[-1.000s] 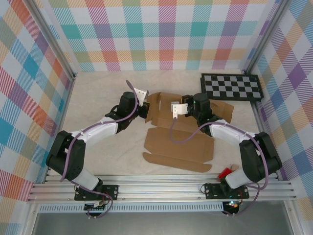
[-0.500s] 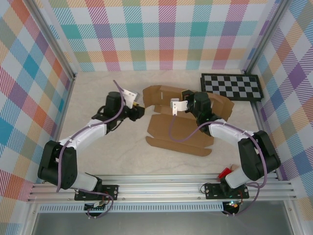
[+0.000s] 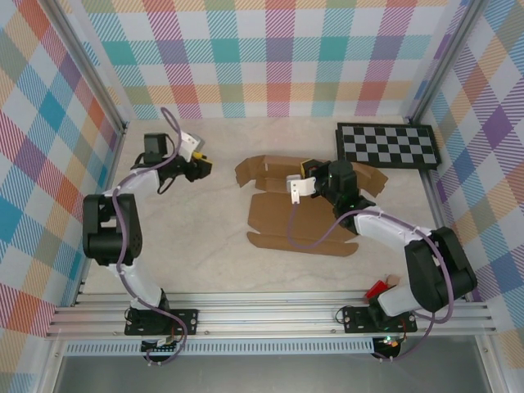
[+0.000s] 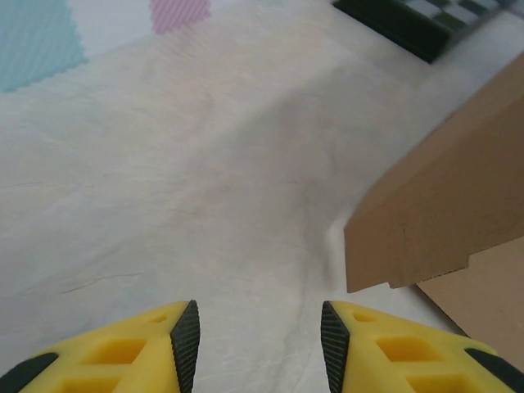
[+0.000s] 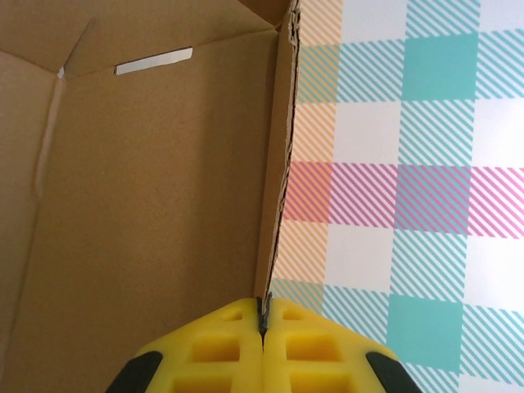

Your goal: Fold the paper box

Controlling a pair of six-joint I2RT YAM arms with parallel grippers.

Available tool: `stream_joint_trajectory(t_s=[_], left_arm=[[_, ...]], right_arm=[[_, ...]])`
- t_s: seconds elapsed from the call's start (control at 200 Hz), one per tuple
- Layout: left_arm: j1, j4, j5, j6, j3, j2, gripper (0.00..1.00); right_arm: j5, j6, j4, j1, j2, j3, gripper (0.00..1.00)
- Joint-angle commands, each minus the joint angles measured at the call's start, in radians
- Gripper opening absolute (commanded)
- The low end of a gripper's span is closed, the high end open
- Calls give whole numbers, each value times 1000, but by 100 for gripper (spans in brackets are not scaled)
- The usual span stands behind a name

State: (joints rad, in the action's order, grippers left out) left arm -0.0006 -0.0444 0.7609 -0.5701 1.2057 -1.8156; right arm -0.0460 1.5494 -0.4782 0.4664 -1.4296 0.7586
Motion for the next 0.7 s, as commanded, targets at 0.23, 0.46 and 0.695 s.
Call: stream_joint_trajectory(t_s=[0.23, 0.46, 0.695], left_arm=[[-150, -200, 26, -298, 234, -131, 46], [-186, -347, 67, -405, 224, -147, 46], [-197, -382, 57, -432, 223, -171, 45]], right_arm=[[90, -64, 87, -4, 1, 20, 0], [78, 7, 72, -6, -69, 36, 0], [-2, 63, 5, -6, -192, 108, 0]])
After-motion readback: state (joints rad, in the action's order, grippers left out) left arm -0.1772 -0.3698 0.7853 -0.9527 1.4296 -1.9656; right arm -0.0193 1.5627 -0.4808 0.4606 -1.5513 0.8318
